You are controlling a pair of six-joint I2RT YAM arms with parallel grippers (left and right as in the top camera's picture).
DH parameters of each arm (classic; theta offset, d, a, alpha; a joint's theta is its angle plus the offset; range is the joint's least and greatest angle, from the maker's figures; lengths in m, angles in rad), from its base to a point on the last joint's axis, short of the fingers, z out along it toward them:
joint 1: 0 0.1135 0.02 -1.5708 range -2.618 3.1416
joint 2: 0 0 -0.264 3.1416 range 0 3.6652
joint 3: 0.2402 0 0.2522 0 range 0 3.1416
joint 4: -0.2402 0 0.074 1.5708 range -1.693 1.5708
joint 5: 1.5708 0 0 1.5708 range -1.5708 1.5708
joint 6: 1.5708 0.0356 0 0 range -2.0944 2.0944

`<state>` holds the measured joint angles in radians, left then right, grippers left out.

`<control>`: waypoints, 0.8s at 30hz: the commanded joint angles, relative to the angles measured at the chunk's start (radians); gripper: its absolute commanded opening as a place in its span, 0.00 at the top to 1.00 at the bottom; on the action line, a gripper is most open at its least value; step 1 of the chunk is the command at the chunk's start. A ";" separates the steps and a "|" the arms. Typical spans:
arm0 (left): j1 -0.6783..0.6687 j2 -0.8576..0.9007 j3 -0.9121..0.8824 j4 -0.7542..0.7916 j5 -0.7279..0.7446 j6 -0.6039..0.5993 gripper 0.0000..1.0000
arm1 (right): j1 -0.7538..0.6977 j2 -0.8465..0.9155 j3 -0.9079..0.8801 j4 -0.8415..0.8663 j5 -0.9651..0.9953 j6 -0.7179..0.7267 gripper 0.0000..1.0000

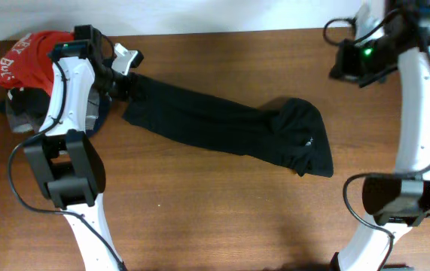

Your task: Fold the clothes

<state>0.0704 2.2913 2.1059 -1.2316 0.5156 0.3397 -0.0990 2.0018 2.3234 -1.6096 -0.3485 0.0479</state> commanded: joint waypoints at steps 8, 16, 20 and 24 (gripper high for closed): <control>0.042 -0.114 0.024 0.043 -0.069 -0.085 0.99 | 0.068 0.000 -0.534 0.293 -0.120 -0.031 0.96; 0.044 -0.166 0.025 0.057 -0.084 -0.089 0.99 | 0.087 0.000 -0.805 0.581 -0.119 0.021 0.96; 0.042 -0.168 0.025 0.053 -0.087 -0.089 0.99 | 0.087 0.002 -0.882 0.701 -0.119 0.052 0.96; 0.035 -0.169 0.025 0.051 -0.087 -0.089 0.99 | 0.087 0.003 -0.950 0.798 -0.114 0.101 0.96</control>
<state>0.1070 2.1578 2.1067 -1.1816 0.4324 0.2646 -0.0185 2.0083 1.4178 -0.8467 -0.4519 0.0994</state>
